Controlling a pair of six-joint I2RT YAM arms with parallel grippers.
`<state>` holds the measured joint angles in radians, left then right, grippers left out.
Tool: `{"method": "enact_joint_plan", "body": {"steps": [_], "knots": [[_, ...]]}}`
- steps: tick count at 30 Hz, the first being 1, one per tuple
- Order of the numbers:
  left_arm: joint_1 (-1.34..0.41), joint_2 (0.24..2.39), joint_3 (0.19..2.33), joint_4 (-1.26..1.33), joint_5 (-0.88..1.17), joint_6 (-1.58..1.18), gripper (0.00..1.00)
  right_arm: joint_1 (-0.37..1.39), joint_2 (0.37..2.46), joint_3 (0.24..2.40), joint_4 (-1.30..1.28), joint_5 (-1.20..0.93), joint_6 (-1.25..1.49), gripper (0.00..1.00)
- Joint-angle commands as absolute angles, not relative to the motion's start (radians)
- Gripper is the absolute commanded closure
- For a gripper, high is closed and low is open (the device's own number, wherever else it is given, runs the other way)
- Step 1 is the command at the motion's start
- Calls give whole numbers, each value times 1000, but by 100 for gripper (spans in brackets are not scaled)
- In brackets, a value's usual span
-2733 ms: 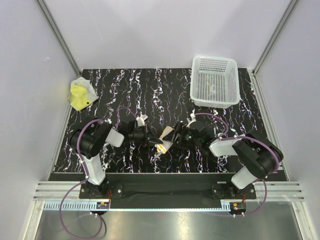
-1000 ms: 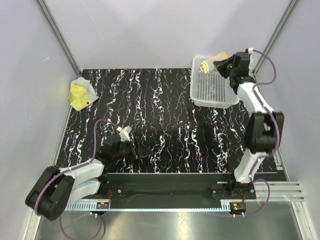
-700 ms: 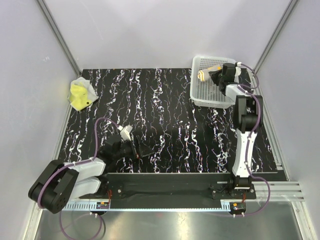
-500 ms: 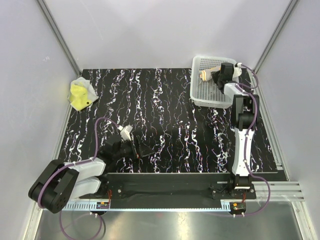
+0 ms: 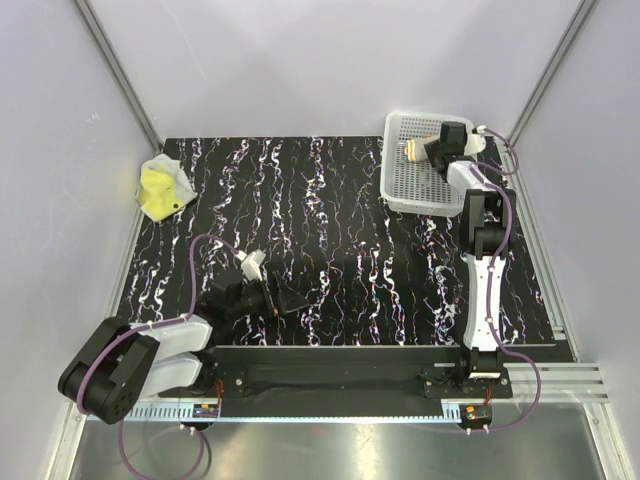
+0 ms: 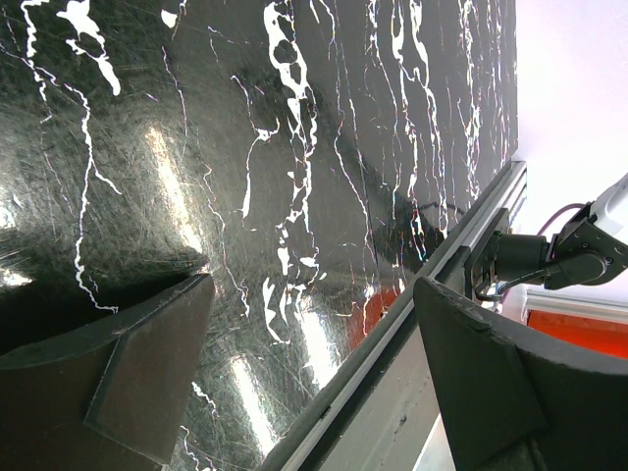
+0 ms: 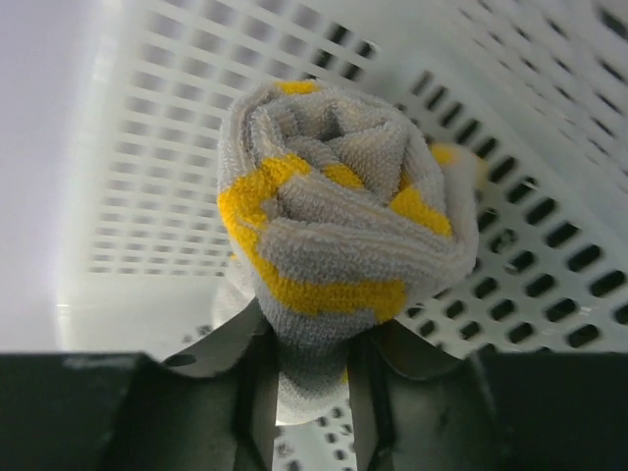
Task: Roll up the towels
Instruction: Place the rolled towel into the container
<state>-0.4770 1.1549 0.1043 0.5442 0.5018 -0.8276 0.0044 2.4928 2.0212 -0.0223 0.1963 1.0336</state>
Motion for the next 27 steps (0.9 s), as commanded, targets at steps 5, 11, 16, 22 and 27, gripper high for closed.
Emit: {"method": "enact_joint_plan", "body": {"steps": [5, 11, 16, 22, 27], "knots": [[-480, 1157, 94, 523, 465, -799, 9, 6, 2445, 1928, -72, 193, 1075, 57], [-480, 1147, 92, 515, 460, -799, 10, 6, 2408, 1914, -110, 169, 1066, 24], [-482, 1128, 90, 497, 449, -798, 10, 6, 2364, 1908, -132, 160, 1037, 0], [-482, 1121, 89, 488, 443, -796, 10, 5, 2275, 1885, -169, 146, 991, 0], [-482, 1121, 92, 482, 440, -796, 9, 6, 2211, 1864, -187, 117, 974, 0]]}}
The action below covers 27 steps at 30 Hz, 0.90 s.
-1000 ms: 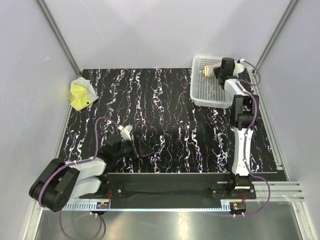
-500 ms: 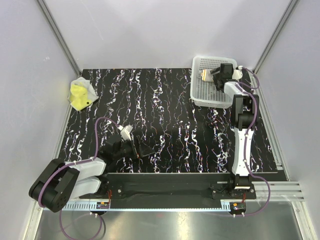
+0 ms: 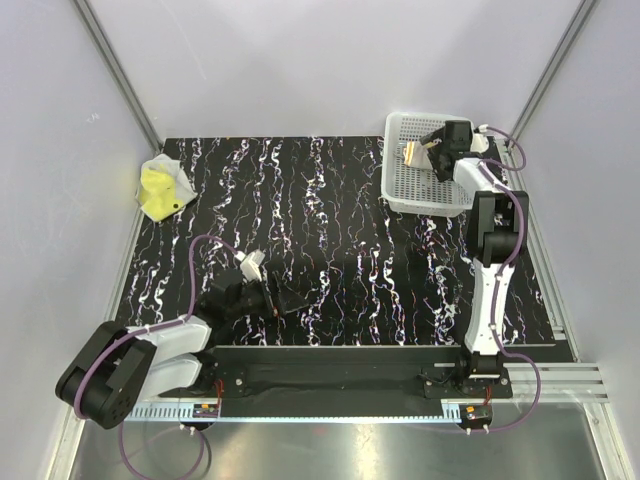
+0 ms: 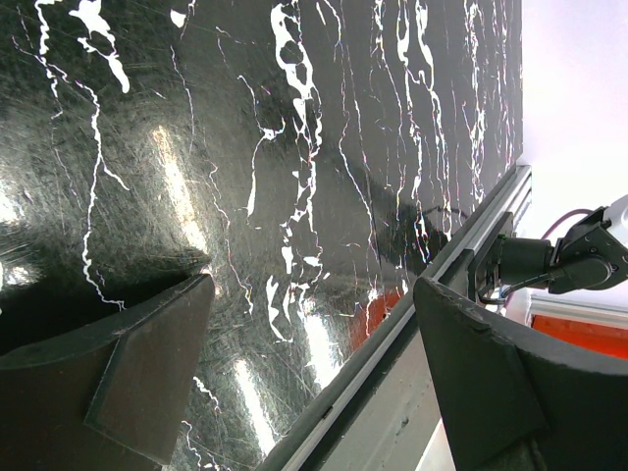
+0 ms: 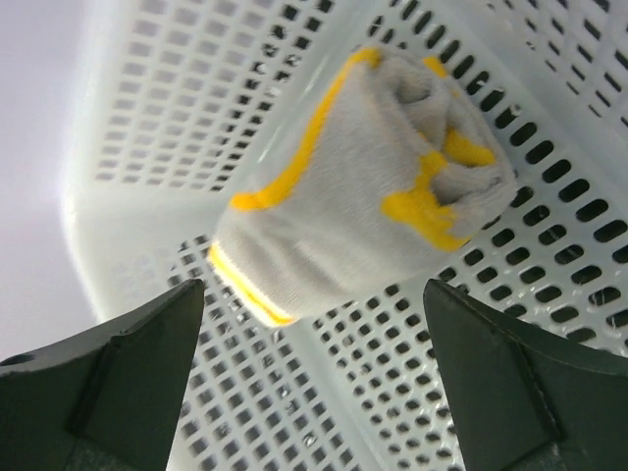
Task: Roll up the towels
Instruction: Place the rolled towel into the container
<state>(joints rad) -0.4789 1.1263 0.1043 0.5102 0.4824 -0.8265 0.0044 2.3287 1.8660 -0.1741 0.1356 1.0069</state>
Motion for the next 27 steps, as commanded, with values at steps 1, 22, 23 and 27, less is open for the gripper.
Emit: {"method": "enact_joint_plan", "body": {"steps": [1, 22, 23, 27], "knots": [[-482, 1123, 92, 482, 440, -796, 10, -21, 2204, 1864, -192, 107, 973, 0], [-273, 1172, 809, -296, -80, -647, 1, -6, 1384, 1248, -35, -231, 670, 0], [-234, 1230, 833, -301, -75, -653, 1, -5, 1349, 1206, -35, -244, 675, 0], [-27, 1362, 903, -259, -54, -689, 2, 46, 1188, 982, 0, -278, 696, 0]]}}
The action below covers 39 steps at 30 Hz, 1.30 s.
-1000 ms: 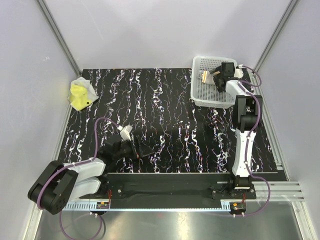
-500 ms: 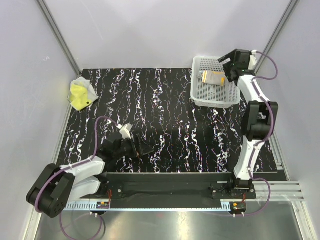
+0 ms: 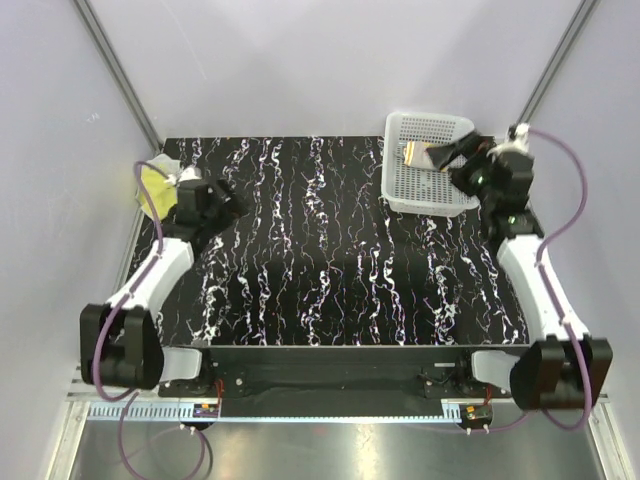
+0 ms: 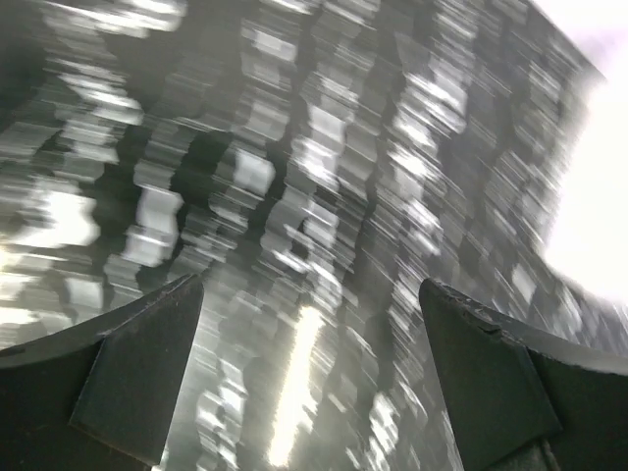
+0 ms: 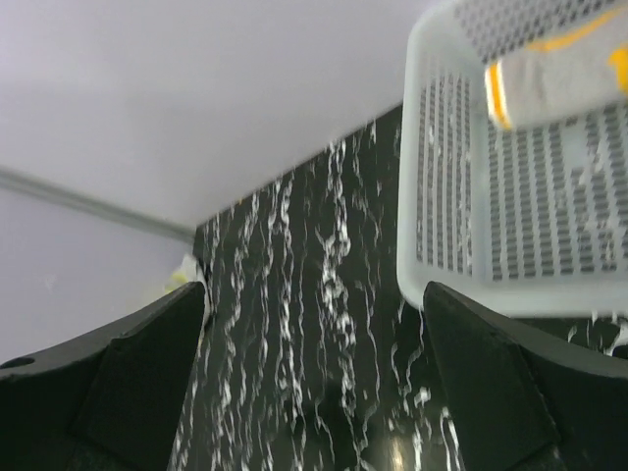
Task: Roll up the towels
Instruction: Place the rolled towel into the container, then grab a towel with the left arm
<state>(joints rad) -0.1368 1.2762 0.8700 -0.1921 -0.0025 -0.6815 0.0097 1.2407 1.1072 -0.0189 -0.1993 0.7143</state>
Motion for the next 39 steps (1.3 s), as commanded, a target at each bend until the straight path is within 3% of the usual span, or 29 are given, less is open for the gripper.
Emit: {"method": "enact_joint_plan", "body": {"steps": [1, 7, 15, 19, 25, 39], "knots": [[-3, 1388, 931, -253, -57, -696, 2, 52, 1163, 904, 26, -281, 707, 0], [162, 1574, 1025, -249, -107, -739, 3, 106, 1081, 712, 74, -350, 736, 0], [294, 1634, 1060, -207, -239, -804, 3, 179, 1137, 683, 71, -411, 723, 0], [353, 1638, 1006, -83, -221, -802, 7, 202, 1134, 724, 6, -440, 683, 0], [379, 1742, 1100, -97, -236, -822, 8, 227, 1135, 750, -130, -443, 637, 0], [466, 1996, 1272, -15, -54, -867, 23, 236, 1097, 693, -242, -402, 594, 0]]}}
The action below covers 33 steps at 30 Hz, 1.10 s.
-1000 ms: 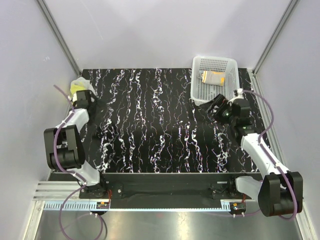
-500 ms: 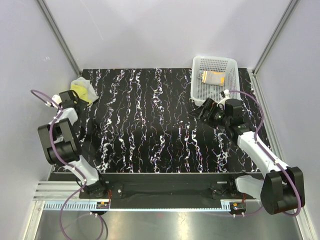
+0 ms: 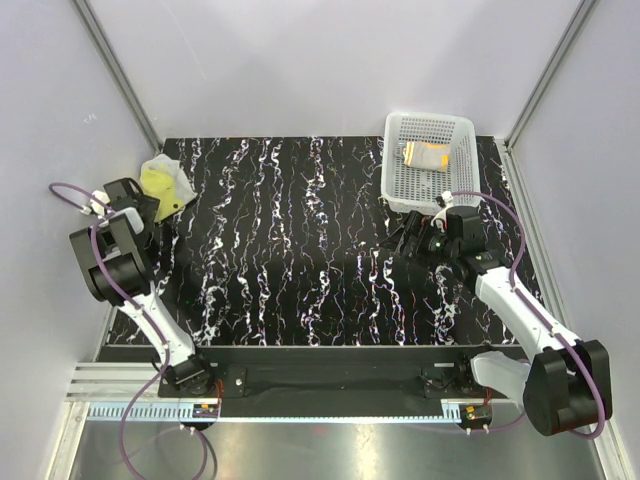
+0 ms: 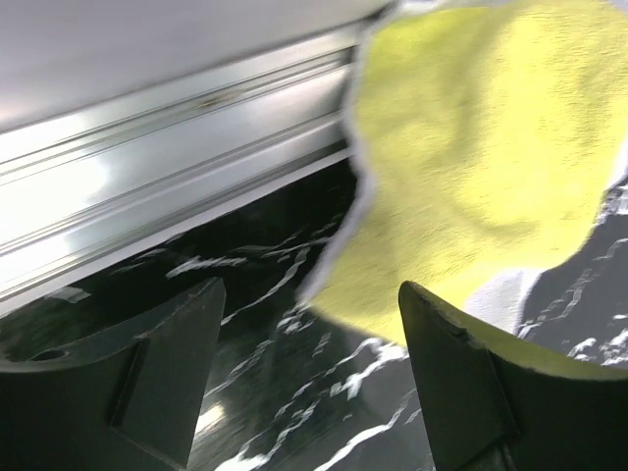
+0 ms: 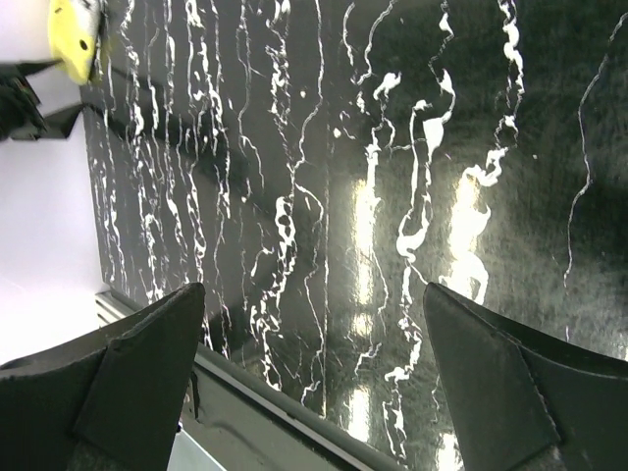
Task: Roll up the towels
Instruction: Grab a towel with the left arm
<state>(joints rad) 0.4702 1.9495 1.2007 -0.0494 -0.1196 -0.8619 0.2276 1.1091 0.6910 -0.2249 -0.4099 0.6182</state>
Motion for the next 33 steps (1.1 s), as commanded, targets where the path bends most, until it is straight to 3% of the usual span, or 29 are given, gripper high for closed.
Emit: {"method": "enact_joint_plan", "body": {"steps": [1, 5, 8, 9, 10, 12, 13, 14, 21, 30, 33], "knots": [[468, 2014, 1285, -21, -48, -864, 23, 238, 1098, 696, -241, -400, 597, 0], [465, 2069, 1344, -28, 32, -874, 28, 236, 1115, 700, -218, -397, 614, 0], [457, 2108, 1374, -21, 66, -885, 41, 238, 1132, 700, -209, -400, 621, 0], [454, 2115, 1374, -25, 69, -884, 47, 236, 1131, 699, -210, -402, 623, 0], [453, 2117, 1374, -18, 72, -885, 65, 236, 1128, 698, -213, -400, 621, 0], [453, 2108, 1362, -3, 83, -888, 81, 238, 1112, 689, -215, -396, 620, 0], [451, 2100, 1359, -3, 86, -888, 98, 238, 1109, 687, -222, -393, 620, 0], [449, 2089, 1353, -3, 87, -887, 100, 236, 1106, 684, -229, -391, 614, 1], [345, 1912, 1413, -124, 104, -816, 100, 236, 1040, 681, -270, -376, 606, 0], [6, 1606, 1483, -371, -28, -772, 100, 238, 856, 739, -485, -290, 557, 0], [-116, 1536, 1396, -391, -28, -788, 92, 236, 789, 738, -557, -265, 554, 0]]}}
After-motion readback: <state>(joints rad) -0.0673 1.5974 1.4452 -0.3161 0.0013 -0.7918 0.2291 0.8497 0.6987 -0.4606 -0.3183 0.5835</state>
